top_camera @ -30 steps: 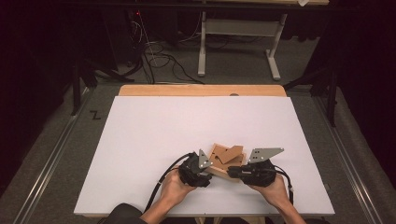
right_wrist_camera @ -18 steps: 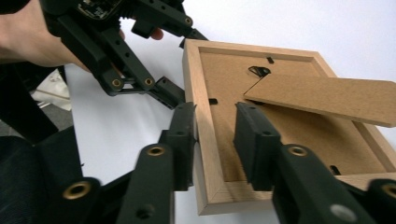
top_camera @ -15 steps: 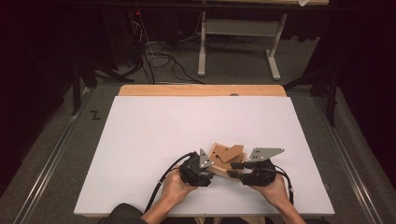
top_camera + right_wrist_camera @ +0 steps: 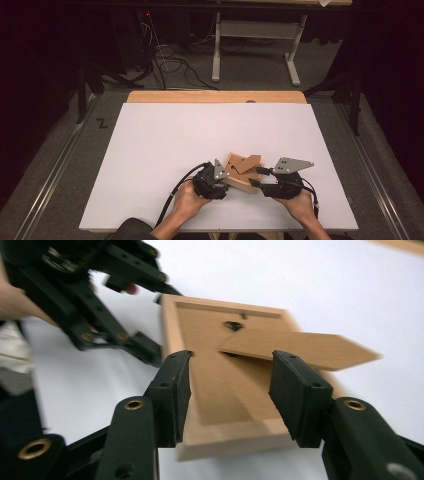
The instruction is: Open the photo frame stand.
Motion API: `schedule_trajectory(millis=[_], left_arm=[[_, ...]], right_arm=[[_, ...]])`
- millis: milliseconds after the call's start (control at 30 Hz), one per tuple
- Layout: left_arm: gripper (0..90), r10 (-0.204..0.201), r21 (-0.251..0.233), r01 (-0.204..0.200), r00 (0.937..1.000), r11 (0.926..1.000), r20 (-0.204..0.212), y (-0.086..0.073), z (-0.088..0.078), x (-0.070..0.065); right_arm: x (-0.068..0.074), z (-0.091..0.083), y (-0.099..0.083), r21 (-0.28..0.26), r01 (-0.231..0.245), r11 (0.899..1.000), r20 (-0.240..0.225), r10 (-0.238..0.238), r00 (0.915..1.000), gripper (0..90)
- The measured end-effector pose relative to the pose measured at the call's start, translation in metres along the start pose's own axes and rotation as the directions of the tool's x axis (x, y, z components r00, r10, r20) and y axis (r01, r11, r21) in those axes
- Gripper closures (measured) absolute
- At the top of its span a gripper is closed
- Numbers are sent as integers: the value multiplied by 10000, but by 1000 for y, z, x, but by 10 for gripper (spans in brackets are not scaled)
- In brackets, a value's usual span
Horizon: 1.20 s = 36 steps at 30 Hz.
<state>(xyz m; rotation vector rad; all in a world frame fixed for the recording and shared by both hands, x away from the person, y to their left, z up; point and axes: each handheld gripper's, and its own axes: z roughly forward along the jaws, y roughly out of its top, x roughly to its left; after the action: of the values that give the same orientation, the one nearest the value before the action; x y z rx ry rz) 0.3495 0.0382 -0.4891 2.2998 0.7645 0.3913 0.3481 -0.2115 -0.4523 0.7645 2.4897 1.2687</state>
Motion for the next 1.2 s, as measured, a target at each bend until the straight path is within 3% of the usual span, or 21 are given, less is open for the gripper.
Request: schedule_trajectory(millis=[233,533,833,1200], left_arm=[[445,-93,-42,93,10000,9999,1,2,-2,2],[444,-186,-141,187,9998,9997,32,4,-5,3],[443,-207,-195,207,9998,9996,25,7,-7,5],[443,-321,-338,323,9995,9989,63,11,-9,6]], right_arm=[[-6,-12,-7,-106,-123,9999,727,130,9973,500],[-14,-21,-22,324,68,9995,1771,-124,9841,483],[-8,-16,-26,949,613,9936,1971,-791,9772,468],[-2,-4,-31,1751,1157,9777,2062,-1513,9667,438]])
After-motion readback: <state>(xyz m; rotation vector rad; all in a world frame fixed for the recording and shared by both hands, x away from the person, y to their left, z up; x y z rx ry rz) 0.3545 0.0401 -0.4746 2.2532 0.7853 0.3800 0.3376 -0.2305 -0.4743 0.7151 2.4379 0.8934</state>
